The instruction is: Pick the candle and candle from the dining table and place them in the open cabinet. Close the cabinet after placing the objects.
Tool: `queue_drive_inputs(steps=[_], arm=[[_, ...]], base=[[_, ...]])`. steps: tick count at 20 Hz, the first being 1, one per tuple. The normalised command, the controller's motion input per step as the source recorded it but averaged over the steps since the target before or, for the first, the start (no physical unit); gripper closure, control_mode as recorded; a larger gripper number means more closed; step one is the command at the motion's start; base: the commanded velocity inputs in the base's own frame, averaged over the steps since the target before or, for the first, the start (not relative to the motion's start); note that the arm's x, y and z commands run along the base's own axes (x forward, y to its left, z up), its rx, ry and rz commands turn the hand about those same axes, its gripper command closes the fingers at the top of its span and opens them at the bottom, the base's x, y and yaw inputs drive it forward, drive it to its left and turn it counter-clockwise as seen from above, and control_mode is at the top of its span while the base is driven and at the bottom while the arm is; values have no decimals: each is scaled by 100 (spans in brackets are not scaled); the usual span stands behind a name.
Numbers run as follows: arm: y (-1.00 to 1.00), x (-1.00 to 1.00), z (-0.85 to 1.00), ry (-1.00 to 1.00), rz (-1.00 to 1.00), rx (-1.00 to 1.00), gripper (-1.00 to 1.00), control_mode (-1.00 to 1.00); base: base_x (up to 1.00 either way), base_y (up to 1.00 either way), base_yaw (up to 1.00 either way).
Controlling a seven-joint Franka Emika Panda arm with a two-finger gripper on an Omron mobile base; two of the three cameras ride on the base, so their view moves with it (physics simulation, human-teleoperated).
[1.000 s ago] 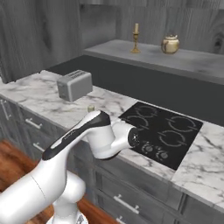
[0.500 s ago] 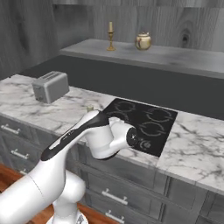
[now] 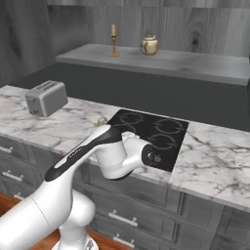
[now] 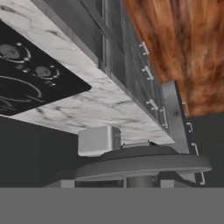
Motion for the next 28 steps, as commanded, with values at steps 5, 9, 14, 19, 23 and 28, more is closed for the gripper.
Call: queue_drive_inputs(steps=[5, 9, 14, 19, 23, 28], arm=[[0, 0, 0, 0, 0, 0, 100, 100], [0, 0, 0, 0, 0, 0, 100, 100], [0, 0, 0, 0, 0, 0, 100, 100], [0, 0, 0, 0, 0, 0, 100, 100], [0, 0, 0, 0, 0, 0, 100, 100], [0, 0, 0, 0, 0, 0, 100, 100]], base=[[32, 0, -12], [45, 0, -10], [44, 0, -8], [32, -7, -8], [20, -18, -19], [16, 0, -25]])
